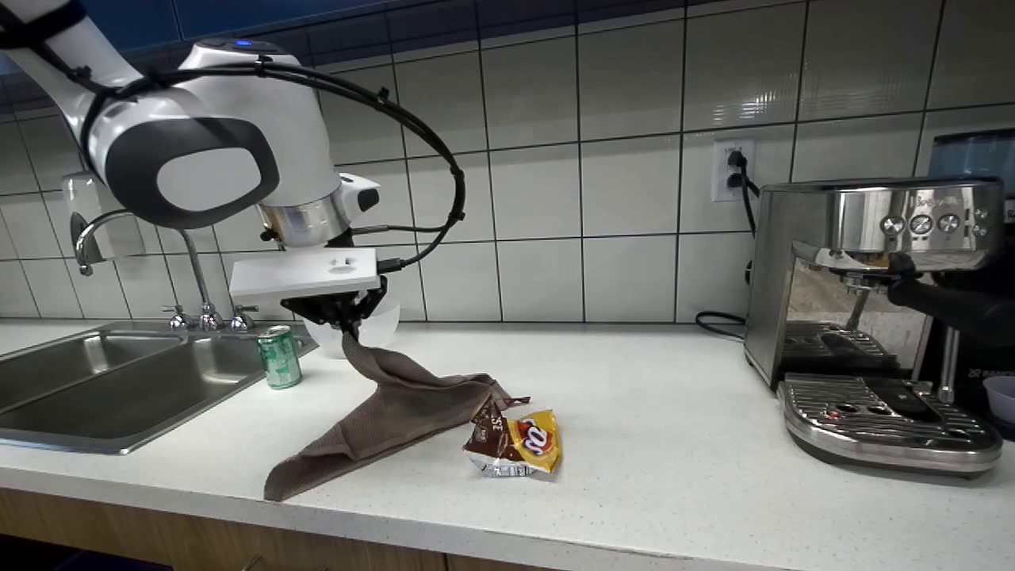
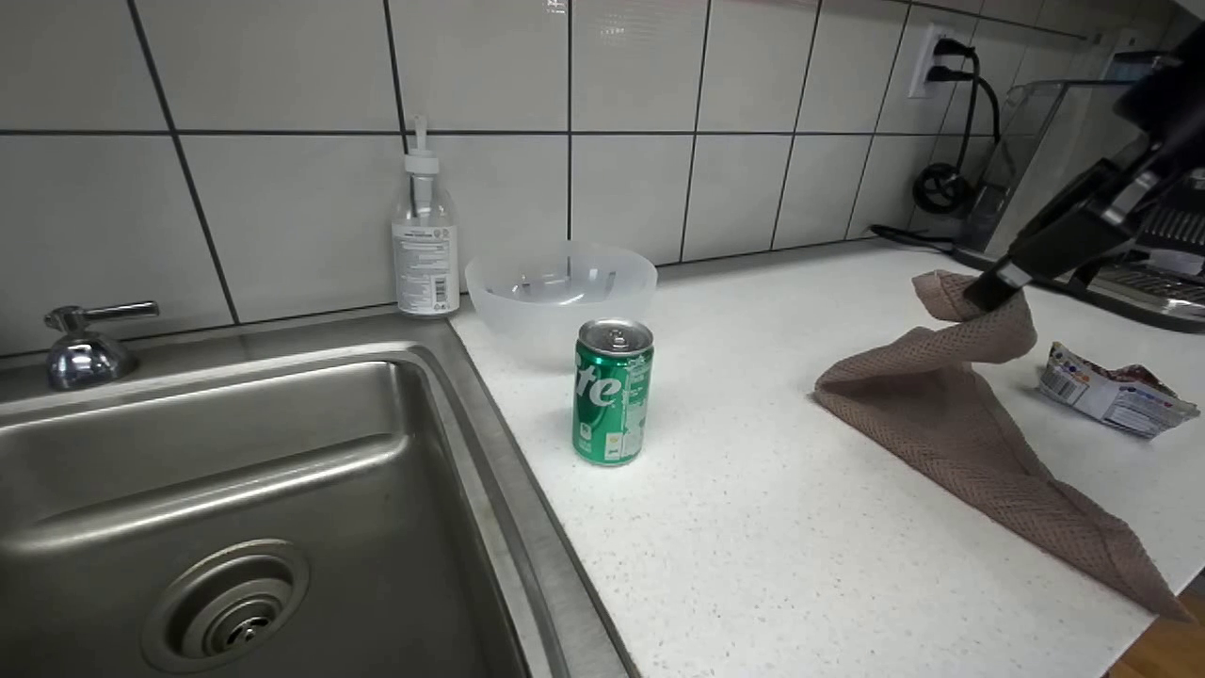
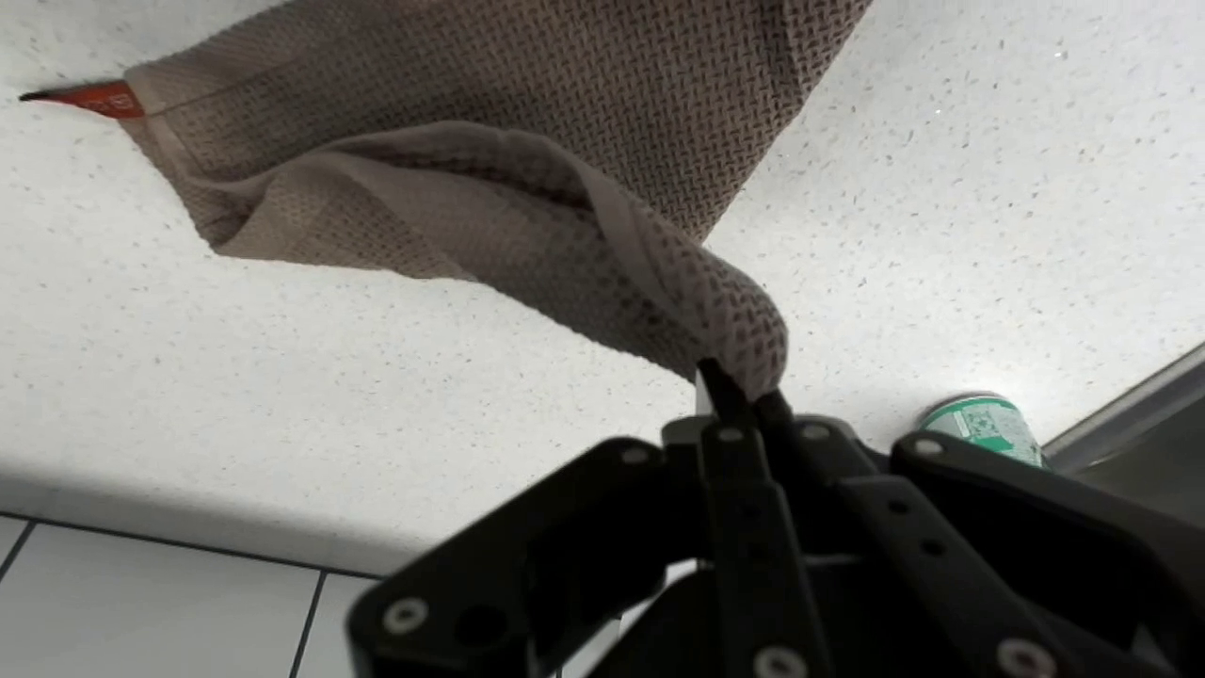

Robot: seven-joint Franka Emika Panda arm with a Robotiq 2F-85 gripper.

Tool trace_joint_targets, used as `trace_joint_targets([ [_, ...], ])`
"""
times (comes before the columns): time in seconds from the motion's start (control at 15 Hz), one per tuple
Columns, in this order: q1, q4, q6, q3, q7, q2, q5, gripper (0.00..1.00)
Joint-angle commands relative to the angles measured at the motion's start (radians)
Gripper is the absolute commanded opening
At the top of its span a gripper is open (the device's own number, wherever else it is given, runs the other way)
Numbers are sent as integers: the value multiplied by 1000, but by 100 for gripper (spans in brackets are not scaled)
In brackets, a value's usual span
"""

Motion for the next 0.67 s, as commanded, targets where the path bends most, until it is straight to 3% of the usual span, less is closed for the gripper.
trace_joint_targets([
  [0.0, -43, 0, -45, 25, -97, -24, 50, 1],
  [0.6, -90, -1, -30, 99, -213, 20, 182, 1],
])
